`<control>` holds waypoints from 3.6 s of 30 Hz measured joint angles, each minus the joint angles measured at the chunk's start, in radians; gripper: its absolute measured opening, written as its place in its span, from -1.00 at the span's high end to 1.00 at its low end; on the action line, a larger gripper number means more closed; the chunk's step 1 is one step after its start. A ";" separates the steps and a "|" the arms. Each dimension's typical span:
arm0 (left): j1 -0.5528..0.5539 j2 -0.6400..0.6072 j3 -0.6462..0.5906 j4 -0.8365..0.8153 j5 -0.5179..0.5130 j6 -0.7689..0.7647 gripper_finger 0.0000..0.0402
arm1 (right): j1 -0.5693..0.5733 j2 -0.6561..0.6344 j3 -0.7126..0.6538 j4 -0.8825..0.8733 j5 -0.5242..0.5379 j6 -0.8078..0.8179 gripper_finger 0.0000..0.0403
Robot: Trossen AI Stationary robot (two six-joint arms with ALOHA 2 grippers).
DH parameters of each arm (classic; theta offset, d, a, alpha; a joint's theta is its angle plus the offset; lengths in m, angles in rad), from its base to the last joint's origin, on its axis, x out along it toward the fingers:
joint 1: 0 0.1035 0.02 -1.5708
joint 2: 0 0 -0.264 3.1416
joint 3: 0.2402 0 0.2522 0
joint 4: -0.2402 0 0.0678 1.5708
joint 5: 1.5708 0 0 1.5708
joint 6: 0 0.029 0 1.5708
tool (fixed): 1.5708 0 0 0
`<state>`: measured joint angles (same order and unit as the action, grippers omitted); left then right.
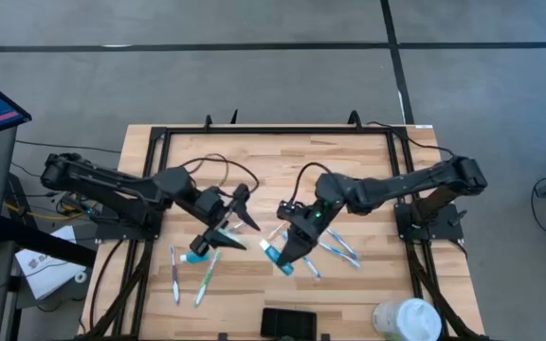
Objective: Pick & Place toothbrushing station
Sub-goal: Put the right blue mouthwash into the black mesh organizer
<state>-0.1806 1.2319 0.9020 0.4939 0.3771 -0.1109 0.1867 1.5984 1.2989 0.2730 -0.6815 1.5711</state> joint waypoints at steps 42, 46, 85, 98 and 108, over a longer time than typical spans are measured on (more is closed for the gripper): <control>-0.081 0.043 0.000 -0.016 0.006 -0.062 -0.05 | -0.015 0.110 0.001 0.247 0.079 0.042 0.28; -0.081 0.043 0.000 -0.017 0.004 -0.064 0.00 | -0.018 0.110 0.001 0.247 0.079 0.042 0.27; -0.076 0.043 0.000 -0.021 0.014 -0.141 0.44 | -0.010 0.110 0.001 0.257 0.080 0.045 0.27; -0.082 0.037 -0.002 -0.037 0.053 -0.260 0.55 | -0.020 0.105 0.002 0.276 0.087 0.011 -0.02; -0.127 0.023 -0.001 -0.082 0.018 -0.335 0.57 | -0.041 0.098 0.002 0.316 0.077 -0.018 -0.13</control>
<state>-0.3079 1.2549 0.9009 0.4124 0.3950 -0.4458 0.1457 1.6964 1.3006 0.5886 -0.6044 1.5534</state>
